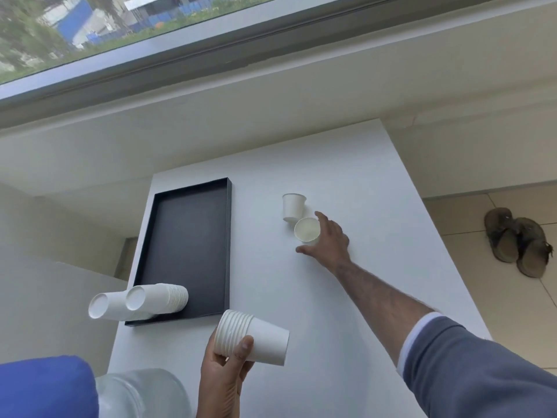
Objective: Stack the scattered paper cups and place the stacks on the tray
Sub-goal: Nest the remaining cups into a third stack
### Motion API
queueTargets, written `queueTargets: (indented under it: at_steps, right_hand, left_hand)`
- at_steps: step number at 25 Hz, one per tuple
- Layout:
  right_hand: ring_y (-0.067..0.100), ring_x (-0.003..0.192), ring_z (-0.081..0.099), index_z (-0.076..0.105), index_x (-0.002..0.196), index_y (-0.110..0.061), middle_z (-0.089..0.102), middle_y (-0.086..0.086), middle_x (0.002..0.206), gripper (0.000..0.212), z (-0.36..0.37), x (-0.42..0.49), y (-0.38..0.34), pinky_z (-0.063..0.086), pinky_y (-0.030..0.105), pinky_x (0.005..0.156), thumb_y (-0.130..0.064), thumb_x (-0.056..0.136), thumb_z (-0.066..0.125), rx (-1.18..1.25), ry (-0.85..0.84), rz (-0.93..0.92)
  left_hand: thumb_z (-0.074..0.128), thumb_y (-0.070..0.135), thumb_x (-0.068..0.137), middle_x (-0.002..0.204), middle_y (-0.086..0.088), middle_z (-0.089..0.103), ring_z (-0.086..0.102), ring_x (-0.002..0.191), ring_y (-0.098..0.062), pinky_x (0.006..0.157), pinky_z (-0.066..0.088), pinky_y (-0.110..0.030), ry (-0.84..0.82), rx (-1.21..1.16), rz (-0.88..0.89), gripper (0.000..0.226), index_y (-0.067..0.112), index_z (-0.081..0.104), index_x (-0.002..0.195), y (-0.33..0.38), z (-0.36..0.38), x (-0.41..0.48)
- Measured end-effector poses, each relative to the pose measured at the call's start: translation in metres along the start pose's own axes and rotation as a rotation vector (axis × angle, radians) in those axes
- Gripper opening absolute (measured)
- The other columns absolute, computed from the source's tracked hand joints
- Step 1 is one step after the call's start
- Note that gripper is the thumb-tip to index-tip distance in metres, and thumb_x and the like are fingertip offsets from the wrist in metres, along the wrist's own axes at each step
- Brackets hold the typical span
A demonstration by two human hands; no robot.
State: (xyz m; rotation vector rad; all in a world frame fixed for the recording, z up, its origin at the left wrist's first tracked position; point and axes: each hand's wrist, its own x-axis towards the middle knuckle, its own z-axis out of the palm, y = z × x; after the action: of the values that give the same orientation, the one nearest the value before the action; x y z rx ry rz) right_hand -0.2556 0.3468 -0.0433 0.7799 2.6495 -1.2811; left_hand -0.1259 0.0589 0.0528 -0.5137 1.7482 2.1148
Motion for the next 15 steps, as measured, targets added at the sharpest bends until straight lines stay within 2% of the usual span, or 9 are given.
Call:
queueTargets:
  at_steps: [3, 5, 8, 10, 12, 15]
  right_hand:
    - [0.024, 0.138, 0.039, 0.048, 0.138, -0.023, 0.055, -0.001, 0.136, 0.068, 0.017, 0.0, -0.014, 0.032, 0.044, 0.109, -0.04, 0.08, 0.079, -0.13, -0.007, -0.084]
    - [0.027, 0.13, 0.047, 0.051, 0.129, -0.017, 0.06, 0.002, 0.128, 0.055, 0.02, -0.007, -0.023, 0.038, 0.042, 0.102, -0.034, 0.083, 0.075, -0.106, -0.019, -0.099]
    - [0.03, 0.117, 0.055, 0.049, 0.122, -0.013, 0.061, 0.006, 0.121, 0.051, 0.015, -0.04, -0.031, 0.049, 0.043, 0.092, -0.026, 0.081, 0.077, 0.086, -0.069, -0.13]
    - [0.024, 0.111, 0.057, 0.049, 0.12, -0.018, 0.06, 0.0, 0.117, 0.051, 0.006, -0.075, -0.03, 0.051, 0.043, 0.09, -0.027, 0.079, 0.078, 0.164, -0.114, -0.177]
    - [0.016, 0.107, 0.056, 0.049, 0.121, -0.025, 0.055, -0.006, 0.117, 0.052, -0.005, -0.114, -0.026, 0.052, 0.043, 0.089, -0.033, 0.077, 0.078, 0.134, -0.163, -0.232]
    - [0.009, 0.101, 0.055, 0.051, 0.124, -0.031, 0.05, -0.01, 0.117, 0.057, -0.028, -0.164, -0.02, 0.054, 0.038, 0.082, -0.039, 0.075, 0.078, 0.038, -0.212, -0.355]
  left_hand:
    - [0.067, -0.007, 0.083, 0.123, -0.023, 0.069, 0.069, 0.104, -0.033, 0.075, 0.066, -0.032, 0.031, 0.0, -0.002, 0.06, 0.002, 0.056, 0.141, -0.006, -0.013, -0.008]
    - [0.068, -0.004, 0.082, 0.127, -0.025, 0.067, 0.069, 0.104, -0.032, 0.075, 0.066, -0.031, 0.054, 0.009, 0.002, 0.063, 0.003, 0.055, 0.143, -0.007, -0.024, -0.01]
    - [0.073, 0.007, 0.077, 0.131, -0.027, 0.067, 0.073, 0.103, -0.026, 0.079, 0.065, -0.032, 0.068, -0.006, 0.047, 0.065, 0.006, 0.058, 0.14, 0.001, -0.036, -0.007]
    - [0.074, 0.012, 0.08, 0.13, -0.024, 0.069, 0.074, 0.106, -0.023, 0.083, 0.065, -0.033, 0.057, -0.022, 0.087, 0.057, 0.008, 0.062, 0.136, 0.009, -0.037, -0.001]
    - [0.077, 0.017, 0.083, 0.127, -0.02, 0.071, 0.072, 0.112, -0.025, 0.088, 0.063, -0.036, 0.043, -0.017, 0.124, 0.054, 0.009, 0.063, 0.134, 0.02, -0.035, 0.006]
    - [0.089, 0.023, 0.082, 0.129, -0.016, 0.071, 0.069, 0.119, -0.028, 0.098, 0.058, -0.048, 0.031, 0.002, 0.164, 0.066, 0.011, 0.06, 0.14, 0.035, -0.026, 0.015]
